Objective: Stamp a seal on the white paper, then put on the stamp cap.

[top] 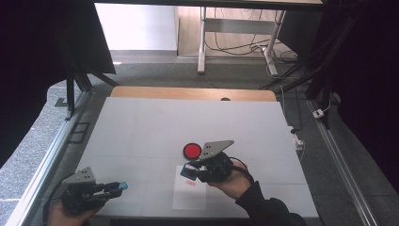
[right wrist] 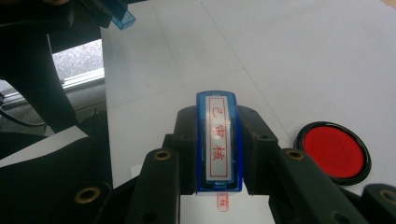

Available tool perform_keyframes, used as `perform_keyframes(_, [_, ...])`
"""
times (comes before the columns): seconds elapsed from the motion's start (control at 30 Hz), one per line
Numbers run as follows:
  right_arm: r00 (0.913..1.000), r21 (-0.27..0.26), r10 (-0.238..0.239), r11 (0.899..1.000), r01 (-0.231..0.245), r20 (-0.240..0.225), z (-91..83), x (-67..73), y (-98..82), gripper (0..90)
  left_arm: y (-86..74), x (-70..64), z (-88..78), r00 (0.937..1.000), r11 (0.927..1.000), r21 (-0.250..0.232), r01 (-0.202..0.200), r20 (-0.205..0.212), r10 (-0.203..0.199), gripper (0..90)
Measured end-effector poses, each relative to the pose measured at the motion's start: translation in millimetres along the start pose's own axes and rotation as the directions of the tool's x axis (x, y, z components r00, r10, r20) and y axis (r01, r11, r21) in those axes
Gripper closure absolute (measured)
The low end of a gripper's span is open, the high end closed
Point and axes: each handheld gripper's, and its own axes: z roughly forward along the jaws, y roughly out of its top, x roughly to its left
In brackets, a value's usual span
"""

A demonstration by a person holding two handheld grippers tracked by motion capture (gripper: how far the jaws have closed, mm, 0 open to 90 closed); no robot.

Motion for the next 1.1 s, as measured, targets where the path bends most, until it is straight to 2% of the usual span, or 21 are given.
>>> perform_keyframes(0.3, [0.9998, -0.019, 0.014, 1.0, -0.014, -0.013, -6.6, 0.0, 2.5, 70.5, 0.6, -0.7, 0.2, 1.0, 1.0, 0.003, -0.009, 0.001, 0.009, 68.6])
perform_keyframes(0.5, [0.9997, -0.022, 0.016, 1.0, -0.017, -0.017, -9.2, -1.0, 5.1, 70.5, 1.3, -0.6, -0.3, 0.9997, 1.0, -0.007, -0.005, 0.023, 0.005, 68.6])
perform_keyframes(0.73, [0.9994, -0.035, 0.016, 0.999, -0.017, -0.032, -13.0, -0.3, 7.4, 70.5, 8.3, -6.5, 3.3, 0.9981, 0.9985, 0.003, -0.054, 0.031, 0.054, 68.6])
perform_keyframes(0.87, [0.9993, -0.045, 0.016, 0.999, -0.018, -0.032, -15.2, -1.4, 8.4, 70.5, 14.6, -10.0, 7.8, 0.9953, 0.9971, 0.013, -0.075, 0.063, 0.074, 68.6])
perform_keyframes(1.1, [0.999, -0.058, 0.001, 0.998, -0.004, -0.044, -19.6, -0.1, 10.5, 70.5, 25.1, -12.6, 15.9, 0.9907, 0.9969, 0.028, -0.073, 0.117, 0.069, 68.7])
